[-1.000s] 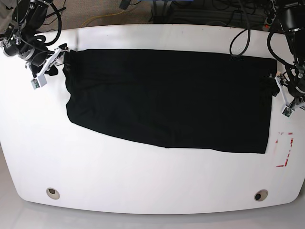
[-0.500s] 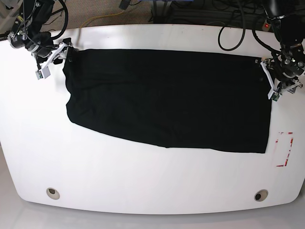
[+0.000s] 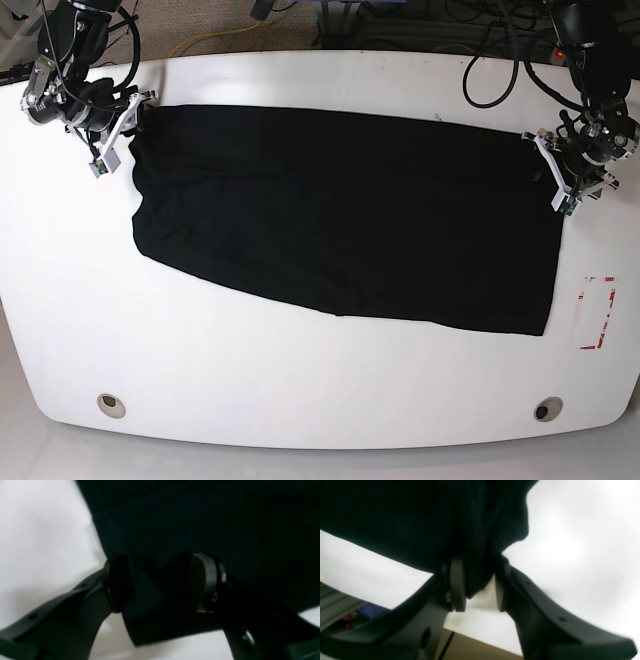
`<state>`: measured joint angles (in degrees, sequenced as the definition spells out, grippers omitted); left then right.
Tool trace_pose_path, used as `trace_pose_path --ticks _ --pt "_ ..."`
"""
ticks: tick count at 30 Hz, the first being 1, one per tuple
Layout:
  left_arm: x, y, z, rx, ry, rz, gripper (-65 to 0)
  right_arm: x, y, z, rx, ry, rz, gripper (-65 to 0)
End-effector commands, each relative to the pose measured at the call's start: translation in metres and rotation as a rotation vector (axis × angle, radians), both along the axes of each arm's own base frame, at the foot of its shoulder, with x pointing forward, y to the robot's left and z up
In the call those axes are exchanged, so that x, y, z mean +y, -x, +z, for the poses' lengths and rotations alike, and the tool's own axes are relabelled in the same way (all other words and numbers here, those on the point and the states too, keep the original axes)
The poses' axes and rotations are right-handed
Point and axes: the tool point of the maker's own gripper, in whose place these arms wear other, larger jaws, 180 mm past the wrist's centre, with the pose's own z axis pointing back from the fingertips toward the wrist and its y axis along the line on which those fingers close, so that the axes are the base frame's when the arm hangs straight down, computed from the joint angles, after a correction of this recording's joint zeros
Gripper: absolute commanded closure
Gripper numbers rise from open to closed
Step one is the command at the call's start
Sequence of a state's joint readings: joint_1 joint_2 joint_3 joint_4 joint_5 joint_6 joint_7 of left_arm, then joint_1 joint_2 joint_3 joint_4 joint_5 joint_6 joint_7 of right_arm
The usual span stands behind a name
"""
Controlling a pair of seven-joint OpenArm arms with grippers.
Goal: Fold the T-shirt properly
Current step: 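Release the shirt edge with both grippers, then move both grippers to the shirt's opposite edge and grasp it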
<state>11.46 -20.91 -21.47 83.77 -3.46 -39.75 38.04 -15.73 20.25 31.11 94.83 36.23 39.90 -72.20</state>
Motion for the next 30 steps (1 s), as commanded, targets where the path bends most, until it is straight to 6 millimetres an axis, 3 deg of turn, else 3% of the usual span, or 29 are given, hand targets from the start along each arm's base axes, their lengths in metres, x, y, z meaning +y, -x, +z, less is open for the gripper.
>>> trace_pose_path --ticks 1,7,12,17,21,23,30 --pt "0.025 0.046 -0.015 0.178 -0.144 -0.009 -34.9 -0.003 -0.003 0.011 -0.023 0.002 0.04 -13.6" --pt "0.029 0.088 -0.008 0.217 -0.191 -0.032 -35.0 -0.009 0.003 0.016 0.006 0.014 0.108 -12.0" --pt "0.032 0.107 0.001 0.224 -0.218 -0.036 -35.1 -0.012 0.007 0.018 0.013 0.036 0.125 -22.2" --pt "0.03 0.099 0.021 0.162 -0.241 -0.023 -36.0 -0.009 0.009 0.022 0.004 0.047 0.147 -29.8" --pt "0.037 0.088 0.052 0.119 -0.317 0.0 -45.7 0.002 0.006 0.036 -0.044 0.068 0.19 -35.7" --pt "0.032 0.074 0.067 0.068 -0.331 -0.007 -47.4 0.007 0.001 0.046 -0.08 0.083 0.214 -38.0" --pt "0.033 0.044 0.094 -0.044 -0.317 0.028 -47.2 0.015 -0.016 0.067 -0.162 0.108 0.249 -38.8"
